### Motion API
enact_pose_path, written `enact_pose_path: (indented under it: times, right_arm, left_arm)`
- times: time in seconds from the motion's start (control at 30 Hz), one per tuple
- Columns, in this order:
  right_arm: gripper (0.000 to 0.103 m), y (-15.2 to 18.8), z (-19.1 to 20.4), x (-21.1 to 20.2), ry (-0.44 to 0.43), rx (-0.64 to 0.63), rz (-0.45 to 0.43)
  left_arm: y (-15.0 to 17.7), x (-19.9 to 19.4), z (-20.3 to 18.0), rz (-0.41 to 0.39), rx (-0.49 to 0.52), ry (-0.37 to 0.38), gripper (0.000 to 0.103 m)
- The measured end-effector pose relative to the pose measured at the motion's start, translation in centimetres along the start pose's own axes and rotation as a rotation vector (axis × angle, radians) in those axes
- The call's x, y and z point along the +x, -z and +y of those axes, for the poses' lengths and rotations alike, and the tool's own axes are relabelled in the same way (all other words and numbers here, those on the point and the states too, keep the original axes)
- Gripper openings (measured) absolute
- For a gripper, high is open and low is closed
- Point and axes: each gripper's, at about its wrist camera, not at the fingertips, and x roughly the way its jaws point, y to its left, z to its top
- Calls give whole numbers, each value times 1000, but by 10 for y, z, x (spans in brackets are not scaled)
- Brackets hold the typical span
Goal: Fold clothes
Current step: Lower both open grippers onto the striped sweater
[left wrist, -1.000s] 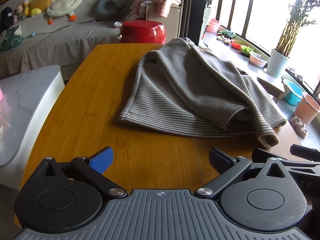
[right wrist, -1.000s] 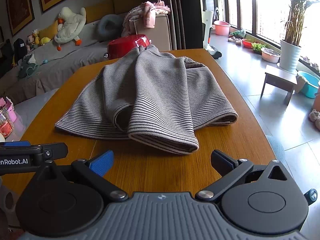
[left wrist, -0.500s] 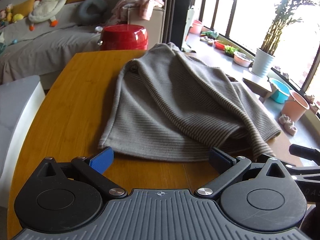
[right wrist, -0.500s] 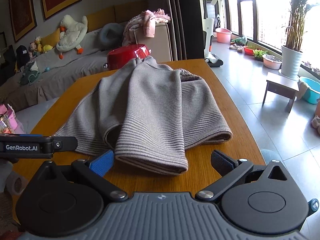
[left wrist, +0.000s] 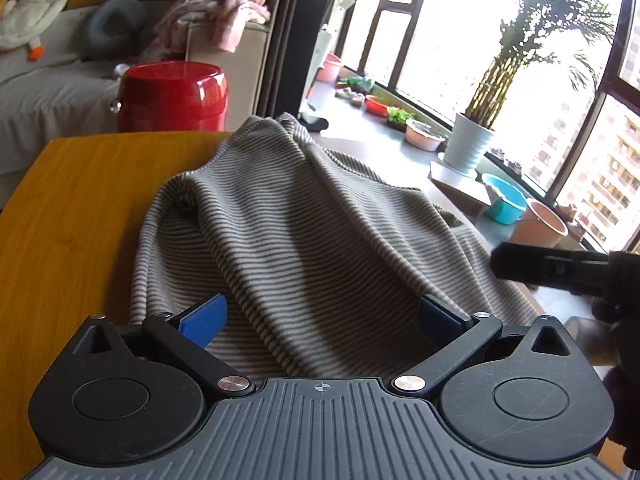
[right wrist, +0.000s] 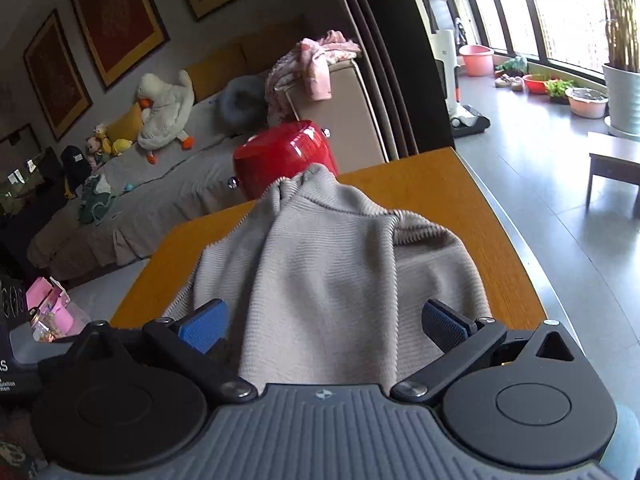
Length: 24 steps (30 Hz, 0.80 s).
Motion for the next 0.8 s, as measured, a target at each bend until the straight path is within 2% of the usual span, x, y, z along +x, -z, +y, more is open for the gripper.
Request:
enact_pose_path:
  times: [0.1,0.17,0.2,0.23,0.33,0.53,0.8]
  right_arm:
    - [103,-10,-5,39,-3,43,28]
    - [103,-6,-12,66,0,86,77]
    - [103,0,-12,70,0,76,59]
    - [103,4,-10,70,0,53,31]
    - [103,5,-6,69,14,22,58]
    - [103,18,-4,53,-11,8,79]
    - [103,50,16,18,-32,-14,90]
  left_arm:
    - [-6,21,16,49,-72,2,103]
    - [-1,24,21,9,-69,21,103]
    - [2,23,21,-6,-50,28,103]
    - [5,22,21,-17,-34,33,103]
    - [13,18,17,-48,10,38,103]
    - [19,9,19,-41,-3,60,103]
    - [54,-35,11,-15,42,50,103]
